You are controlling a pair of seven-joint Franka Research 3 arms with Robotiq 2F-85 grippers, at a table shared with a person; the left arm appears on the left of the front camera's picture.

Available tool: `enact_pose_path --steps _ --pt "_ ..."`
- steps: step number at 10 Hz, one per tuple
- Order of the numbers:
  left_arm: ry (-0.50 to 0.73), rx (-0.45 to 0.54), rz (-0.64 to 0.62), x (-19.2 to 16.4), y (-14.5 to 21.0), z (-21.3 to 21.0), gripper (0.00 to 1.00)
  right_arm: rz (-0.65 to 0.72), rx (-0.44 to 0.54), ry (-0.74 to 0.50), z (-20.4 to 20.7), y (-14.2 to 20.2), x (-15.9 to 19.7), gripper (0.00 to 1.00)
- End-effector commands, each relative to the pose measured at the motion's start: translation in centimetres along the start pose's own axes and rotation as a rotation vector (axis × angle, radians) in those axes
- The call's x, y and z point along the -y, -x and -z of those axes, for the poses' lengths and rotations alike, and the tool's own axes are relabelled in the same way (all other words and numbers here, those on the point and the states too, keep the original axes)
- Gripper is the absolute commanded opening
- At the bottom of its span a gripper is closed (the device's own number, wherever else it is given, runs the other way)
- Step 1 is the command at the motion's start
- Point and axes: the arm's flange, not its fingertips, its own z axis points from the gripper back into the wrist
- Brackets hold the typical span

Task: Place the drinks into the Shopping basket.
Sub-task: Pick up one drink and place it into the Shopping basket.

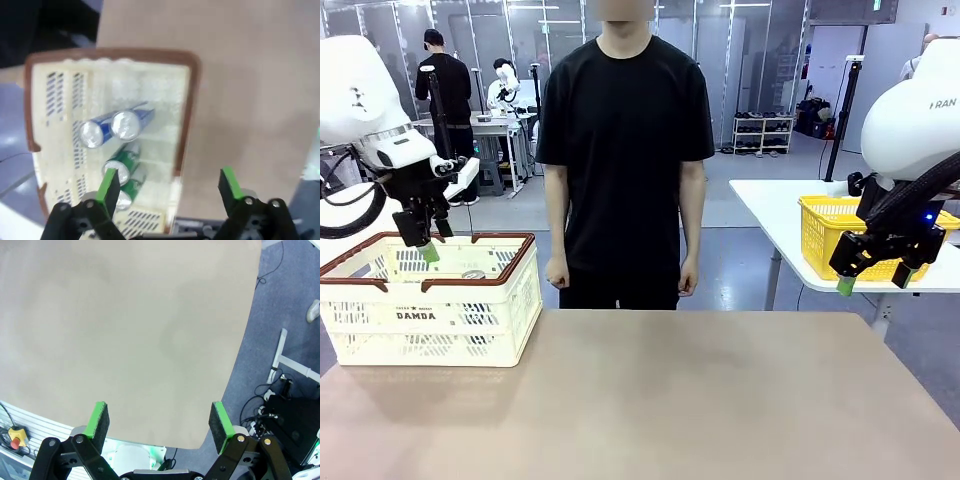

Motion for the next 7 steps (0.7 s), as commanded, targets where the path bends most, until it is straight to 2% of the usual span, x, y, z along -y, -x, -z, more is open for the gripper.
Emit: enact_pose_path --steps 1,4,7 --pt "0.088 0.063 0.034 3.9 -0.1 0.7 1.0 0.0 -0.003 0.002 -0.3 0.0 0.2 1.0" --pt "0.131 0.024 0.064 8.3 -1.6 1.9 1.0 0.0 -0.003 0.002 -0.3 0.0 0.2 1.0" --pt "0.099 0.041 0.048 9.9 -2.0 3.6 1.0 0.0 -0.003 0.002 -0.3 0.0 0.2 1.0"
